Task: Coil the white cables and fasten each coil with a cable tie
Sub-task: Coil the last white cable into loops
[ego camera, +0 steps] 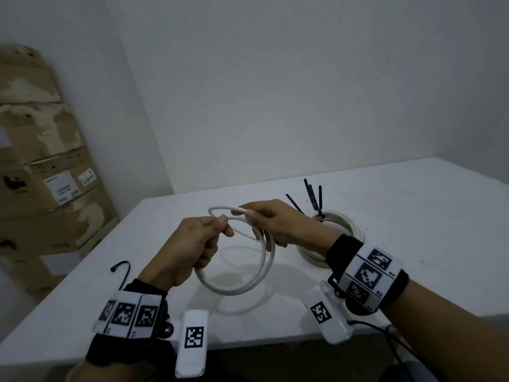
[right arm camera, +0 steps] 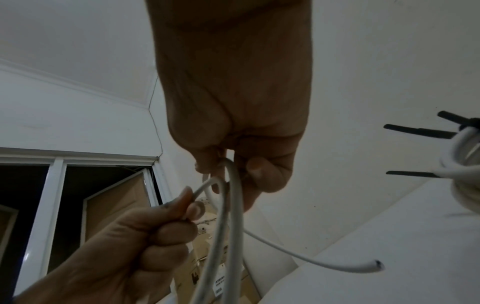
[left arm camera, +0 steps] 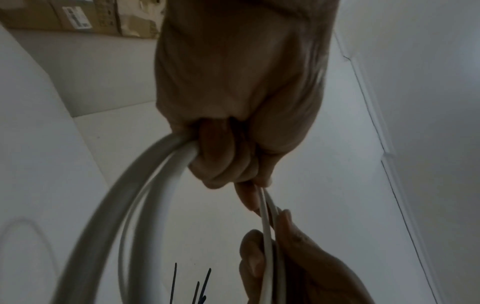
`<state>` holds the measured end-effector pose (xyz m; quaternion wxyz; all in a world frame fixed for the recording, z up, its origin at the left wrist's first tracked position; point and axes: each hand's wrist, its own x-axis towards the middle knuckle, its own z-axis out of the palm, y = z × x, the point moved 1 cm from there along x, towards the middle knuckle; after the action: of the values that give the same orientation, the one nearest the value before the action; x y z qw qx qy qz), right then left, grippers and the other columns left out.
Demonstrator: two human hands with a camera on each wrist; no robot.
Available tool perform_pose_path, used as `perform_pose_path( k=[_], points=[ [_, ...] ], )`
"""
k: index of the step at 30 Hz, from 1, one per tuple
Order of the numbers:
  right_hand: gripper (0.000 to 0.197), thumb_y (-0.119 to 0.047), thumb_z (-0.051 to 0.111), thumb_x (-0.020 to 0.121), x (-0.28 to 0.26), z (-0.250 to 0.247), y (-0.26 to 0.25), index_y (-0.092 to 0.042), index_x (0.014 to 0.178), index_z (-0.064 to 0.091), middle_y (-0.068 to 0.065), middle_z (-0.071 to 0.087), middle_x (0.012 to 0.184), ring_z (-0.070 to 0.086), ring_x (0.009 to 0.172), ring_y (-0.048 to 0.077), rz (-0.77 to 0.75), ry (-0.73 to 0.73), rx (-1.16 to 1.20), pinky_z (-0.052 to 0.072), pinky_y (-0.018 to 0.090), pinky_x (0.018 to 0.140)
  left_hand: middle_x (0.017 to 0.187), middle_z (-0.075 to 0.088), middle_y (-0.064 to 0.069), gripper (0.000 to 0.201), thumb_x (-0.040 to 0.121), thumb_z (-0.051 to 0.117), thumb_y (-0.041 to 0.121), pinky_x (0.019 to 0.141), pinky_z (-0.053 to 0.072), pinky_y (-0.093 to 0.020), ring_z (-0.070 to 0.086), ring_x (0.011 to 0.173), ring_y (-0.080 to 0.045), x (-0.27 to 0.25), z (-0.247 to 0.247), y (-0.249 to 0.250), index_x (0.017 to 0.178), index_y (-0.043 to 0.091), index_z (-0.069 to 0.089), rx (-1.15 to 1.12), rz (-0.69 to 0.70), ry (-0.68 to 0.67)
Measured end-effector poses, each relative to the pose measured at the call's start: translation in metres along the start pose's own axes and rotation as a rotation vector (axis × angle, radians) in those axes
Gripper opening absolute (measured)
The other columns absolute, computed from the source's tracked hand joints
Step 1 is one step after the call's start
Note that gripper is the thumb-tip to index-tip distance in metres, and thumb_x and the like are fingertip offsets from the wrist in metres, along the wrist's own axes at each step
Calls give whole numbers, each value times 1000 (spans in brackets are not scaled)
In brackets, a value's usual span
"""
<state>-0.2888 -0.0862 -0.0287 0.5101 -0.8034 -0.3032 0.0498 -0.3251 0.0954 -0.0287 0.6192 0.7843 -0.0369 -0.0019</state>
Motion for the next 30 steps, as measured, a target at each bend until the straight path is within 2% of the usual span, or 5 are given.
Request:
perform_pose_path(
  k=[8,12,16,23,30],
  points=[
    [29,-27,41,100,-1,-14,-2,-23,79,60,-1,53,59,52,56,13,-34,134,-50,47,33,66,46,35,3,35,97,52,31,42,26,-23,27,42,-10,4,24,14,76,6,66,151,253,186],
    [34,-30,36,102,-10,-20,-11,-8,88,57,11,56,70,60,55,24,1,29,302,50,30,53,40,45,8,34,98,49,28,41,30,-17,32,39,-4,6,35,25,71,14,65,245,323,167],
    [43,-32,35,102,-14,-27,-21,6,101,54,16,57,72,61,46,28,36,53,283,50,30,44,40,47,10,34,97,50,32,40,30,-15,35,39,-4,10,41,32,72,17,67,254,305,150],
    [36,-28,30,102,-9,-30,-22,-1,104,54,10,57,66,55,37,26,129,135,64,45,25,40,48,40,0,45,95,49,42,44,29,-24,32,44,-13,15,49,32,73,6,64,320,220,116],
    [33,-28,33,102,-17,-43,-34,-1,104,51,16,60,83,64,54,33,152,225,240,53,36,44,49,40,-2,44,97,48,39,41,28,-21,30,41,-10,16,50,34,75,5,65,340,119,59]
  ],
)
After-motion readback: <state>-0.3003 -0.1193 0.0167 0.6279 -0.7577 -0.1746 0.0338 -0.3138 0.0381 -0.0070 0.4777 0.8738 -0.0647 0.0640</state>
